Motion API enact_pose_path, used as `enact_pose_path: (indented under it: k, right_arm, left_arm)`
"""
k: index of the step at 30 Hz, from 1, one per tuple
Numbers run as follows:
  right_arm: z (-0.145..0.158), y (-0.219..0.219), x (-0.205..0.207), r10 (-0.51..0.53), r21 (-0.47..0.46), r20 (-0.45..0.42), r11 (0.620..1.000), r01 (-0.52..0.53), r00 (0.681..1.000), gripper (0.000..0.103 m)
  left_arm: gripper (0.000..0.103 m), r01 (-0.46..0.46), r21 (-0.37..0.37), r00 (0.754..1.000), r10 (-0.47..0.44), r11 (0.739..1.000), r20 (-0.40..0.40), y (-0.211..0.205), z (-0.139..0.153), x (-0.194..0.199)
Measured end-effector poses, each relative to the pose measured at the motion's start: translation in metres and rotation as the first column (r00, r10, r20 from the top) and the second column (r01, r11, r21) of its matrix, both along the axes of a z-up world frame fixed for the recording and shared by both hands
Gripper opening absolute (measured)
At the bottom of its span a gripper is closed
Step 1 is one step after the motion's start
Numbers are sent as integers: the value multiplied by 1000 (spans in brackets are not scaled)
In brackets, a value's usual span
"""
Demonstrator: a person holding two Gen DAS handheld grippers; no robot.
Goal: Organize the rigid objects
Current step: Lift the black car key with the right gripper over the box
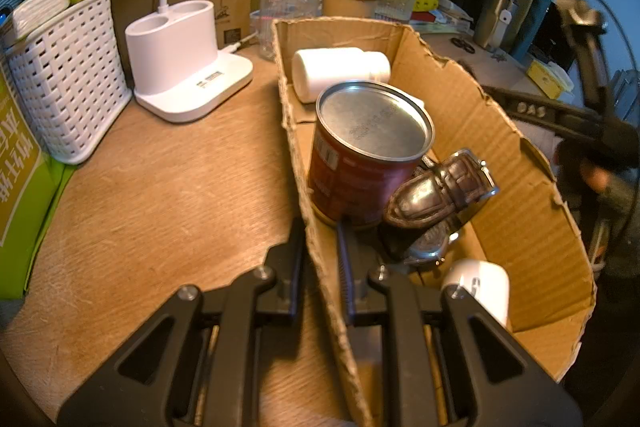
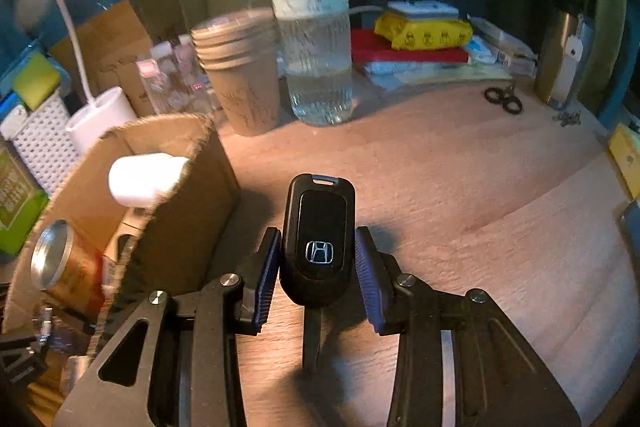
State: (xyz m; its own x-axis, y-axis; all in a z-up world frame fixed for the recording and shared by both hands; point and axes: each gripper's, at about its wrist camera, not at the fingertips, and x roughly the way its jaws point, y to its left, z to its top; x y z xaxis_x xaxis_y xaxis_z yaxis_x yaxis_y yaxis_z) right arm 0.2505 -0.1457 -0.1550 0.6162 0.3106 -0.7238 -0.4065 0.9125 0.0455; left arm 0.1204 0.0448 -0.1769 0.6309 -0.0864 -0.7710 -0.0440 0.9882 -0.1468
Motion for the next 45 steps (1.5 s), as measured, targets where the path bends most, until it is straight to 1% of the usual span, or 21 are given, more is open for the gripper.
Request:
enact_pose_path:
  k: [7,18,28,36,39,45]
  right_arm:
    - [31,5,-23,31,24,75,999,-32,997,38]
    - [60,11,-45,62,38,149,997,-69,987,37]
    - [91,17,-72,108,55,223,991,-123,969,37]
    - [110,22,-93,186,101,239,971,-215,953,37]
    - [112,25,-99,208,97,241,967,-237,948,37]
    - [107,29,-108,238,74,219,963,-259,946,37]
  left_arm:
    - [17,0,0,1000,0,1000,0,0,0,0]
    - [17,0,0,1000,0,1000,0,0,0,0]
    - [17,0,0,1000,0,1000,0,0,0,0]
    - [17,0,0,1000,0,1000,0,0,0,0]
    - [17,0,0,1000,0,1000,0,0,0,0]
    - [17,0,1,1000,0,1000,0,0,0,0]
